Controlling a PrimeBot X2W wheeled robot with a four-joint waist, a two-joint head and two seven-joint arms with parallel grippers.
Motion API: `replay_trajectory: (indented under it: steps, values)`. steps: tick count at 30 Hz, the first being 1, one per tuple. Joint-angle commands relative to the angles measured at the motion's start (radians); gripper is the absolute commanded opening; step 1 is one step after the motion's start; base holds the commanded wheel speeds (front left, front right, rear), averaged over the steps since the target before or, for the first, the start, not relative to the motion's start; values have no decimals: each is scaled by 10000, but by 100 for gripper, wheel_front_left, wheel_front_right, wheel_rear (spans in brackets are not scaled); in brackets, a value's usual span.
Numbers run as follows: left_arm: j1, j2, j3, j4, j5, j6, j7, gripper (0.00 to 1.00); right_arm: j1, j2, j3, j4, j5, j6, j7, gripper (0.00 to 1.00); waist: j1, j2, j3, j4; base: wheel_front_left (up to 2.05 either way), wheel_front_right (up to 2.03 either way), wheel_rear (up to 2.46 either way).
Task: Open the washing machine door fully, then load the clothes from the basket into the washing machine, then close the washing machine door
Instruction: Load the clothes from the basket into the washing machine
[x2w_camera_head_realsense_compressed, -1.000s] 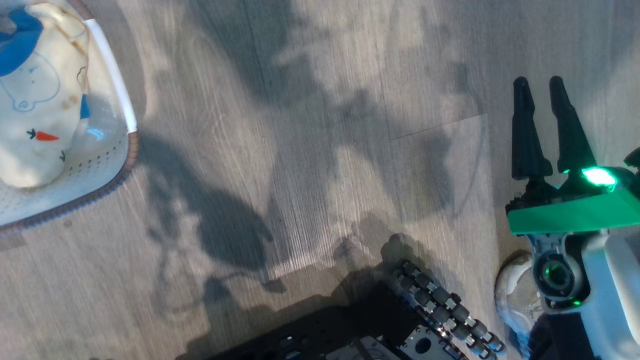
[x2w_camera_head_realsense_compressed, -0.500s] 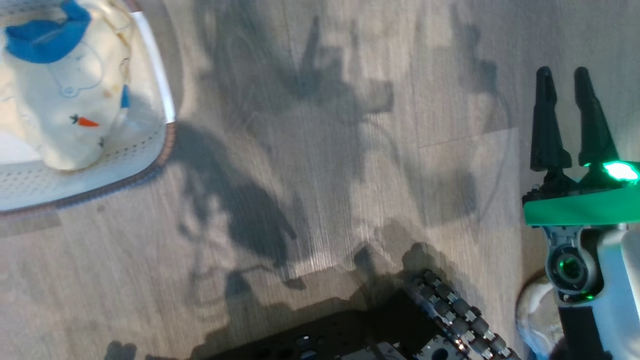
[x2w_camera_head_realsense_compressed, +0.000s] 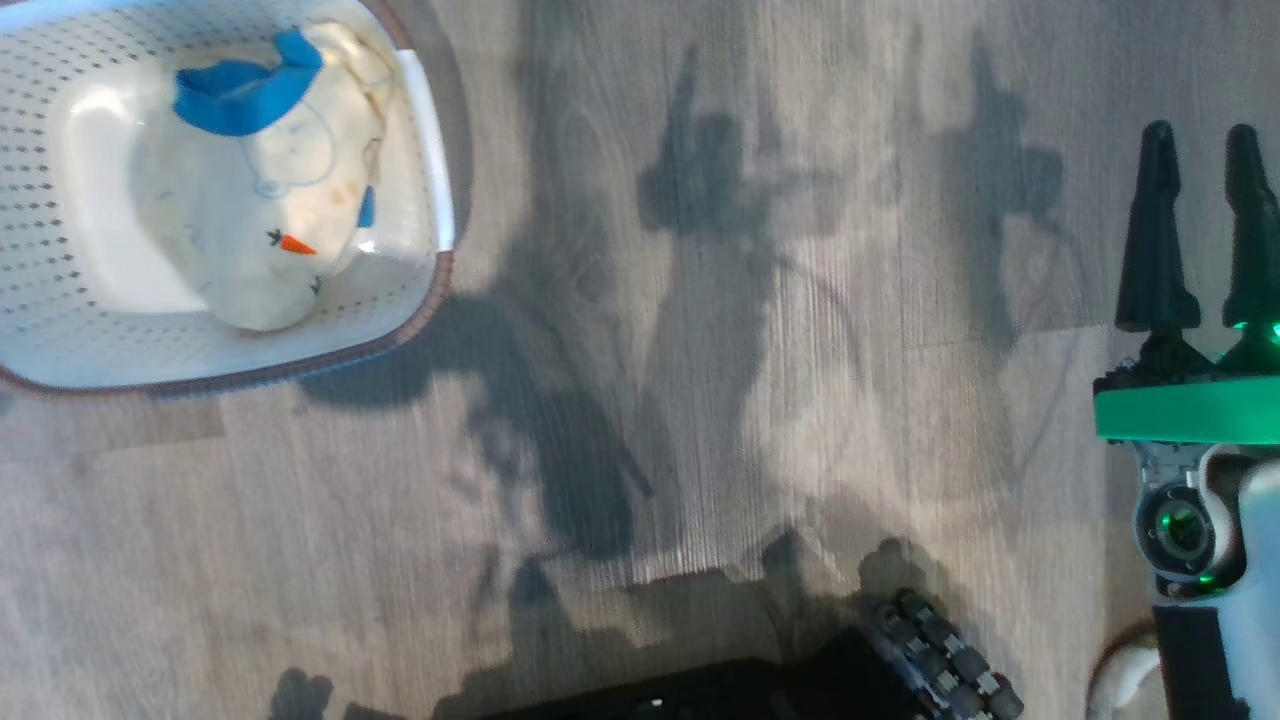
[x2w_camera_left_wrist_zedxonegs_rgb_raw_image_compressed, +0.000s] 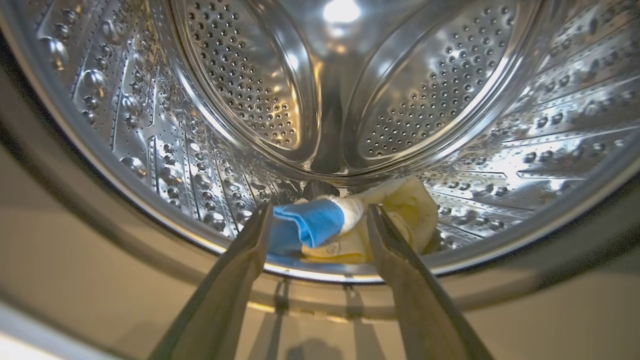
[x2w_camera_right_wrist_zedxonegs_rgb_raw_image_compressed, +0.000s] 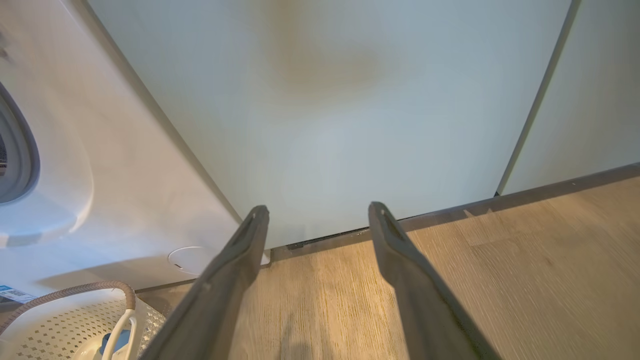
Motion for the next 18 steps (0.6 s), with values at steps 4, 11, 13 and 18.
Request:
replay_trajectory:
  steps: [4, 11, 13, 18]
  values:
    - [1352, 492, 454, -1588, -181, 548, -239, 100, 493, -79, -57, -320, -308, 44, -95, 100, 1, 0, -425, 394, 0, 0, 0]
    - [4143, 413, 421, -3893, -156, 1551, -891, 100, 738, -79, -360, -338, -781, 44, -95, 100, 1, 0, -1070, 869, 0, 0, 0]
    - [4862, 313, 401, -4394, -139, 1819, -1152, 100, 823, -79, -408, -350, -927, 44, -95, 100, 1, 0, -1286, 992, 0, 0, 0]
    - [6550, 114, 166, -5321, 121, 2416, -1617, 100, 1110, -82, -443, -313, -1363, 44, -95, 100, 1, 0, -2009, 1252, 0, 0, 0]
